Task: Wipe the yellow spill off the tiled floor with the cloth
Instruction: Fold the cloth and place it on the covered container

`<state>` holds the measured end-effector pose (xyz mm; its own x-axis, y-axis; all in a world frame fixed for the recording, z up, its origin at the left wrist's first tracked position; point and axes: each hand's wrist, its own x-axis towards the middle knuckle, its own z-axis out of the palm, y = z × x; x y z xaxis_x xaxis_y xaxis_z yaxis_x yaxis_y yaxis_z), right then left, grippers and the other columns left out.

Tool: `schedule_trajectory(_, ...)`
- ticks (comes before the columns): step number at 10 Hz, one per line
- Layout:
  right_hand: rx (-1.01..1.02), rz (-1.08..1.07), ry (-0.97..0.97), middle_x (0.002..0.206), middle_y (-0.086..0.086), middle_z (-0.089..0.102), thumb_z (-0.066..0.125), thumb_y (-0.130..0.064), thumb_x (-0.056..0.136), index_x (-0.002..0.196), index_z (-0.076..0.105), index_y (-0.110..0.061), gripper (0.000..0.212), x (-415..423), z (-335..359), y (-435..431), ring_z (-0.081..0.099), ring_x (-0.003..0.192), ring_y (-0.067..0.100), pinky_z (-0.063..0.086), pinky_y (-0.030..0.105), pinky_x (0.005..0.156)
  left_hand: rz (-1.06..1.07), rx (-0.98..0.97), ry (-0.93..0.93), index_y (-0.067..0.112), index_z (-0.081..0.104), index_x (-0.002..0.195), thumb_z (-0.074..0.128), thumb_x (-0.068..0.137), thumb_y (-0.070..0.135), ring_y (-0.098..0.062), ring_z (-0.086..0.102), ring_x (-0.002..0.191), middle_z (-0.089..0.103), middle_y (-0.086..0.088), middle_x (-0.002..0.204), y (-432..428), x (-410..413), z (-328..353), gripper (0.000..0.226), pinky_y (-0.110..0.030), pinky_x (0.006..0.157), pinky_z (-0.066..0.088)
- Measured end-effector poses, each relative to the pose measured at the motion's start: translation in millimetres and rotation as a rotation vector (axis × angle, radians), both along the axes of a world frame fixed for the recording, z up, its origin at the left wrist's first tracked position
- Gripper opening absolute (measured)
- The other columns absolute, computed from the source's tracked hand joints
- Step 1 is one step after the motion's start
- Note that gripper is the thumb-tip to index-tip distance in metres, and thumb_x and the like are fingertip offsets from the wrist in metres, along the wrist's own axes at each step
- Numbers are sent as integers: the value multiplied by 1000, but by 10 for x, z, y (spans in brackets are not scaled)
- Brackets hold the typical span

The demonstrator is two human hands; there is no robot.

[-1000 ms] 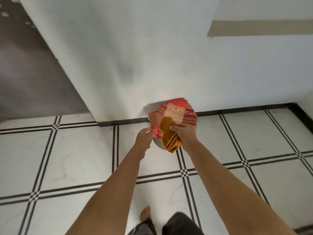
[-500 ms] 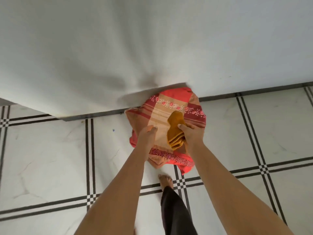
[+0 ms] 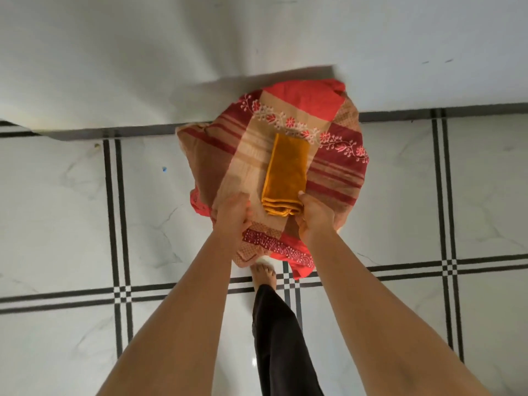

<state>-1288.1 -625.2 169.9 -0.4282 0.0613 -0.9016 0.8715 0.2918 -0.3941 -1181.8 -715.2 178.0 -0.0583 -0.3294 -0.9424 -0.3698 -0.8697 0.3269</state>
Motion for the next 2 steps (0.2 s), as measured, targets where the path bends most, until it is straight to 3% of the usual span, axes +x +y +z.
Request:
schedule_trajectory(1, 36, 95, -7, 109, 7, 63, 71, -18, 80, 79, 59, -25, 14, 217, 389, 81, 59, 97, 24, 48, 32, 74, 53, 8, 32, 11, 50, 108, 47, 93, 19, -18, 55, 99, 58, -3, 104, 159, 321, 440, 17, -34, 86, 46)
schedule_trajectory(2, 36, 206, 30, 90, 6, 62, 64, -8, 84, 80, 56, -20, 14, 474, 869, 111, 61, 99, 26, 50, 36, 84, 117, -35, 90, 17, 57, 85, 50, 91, 18, -17, 56, 87, 60, 0, 88, 315, 577, 1007, 10, -33, 81, 46)
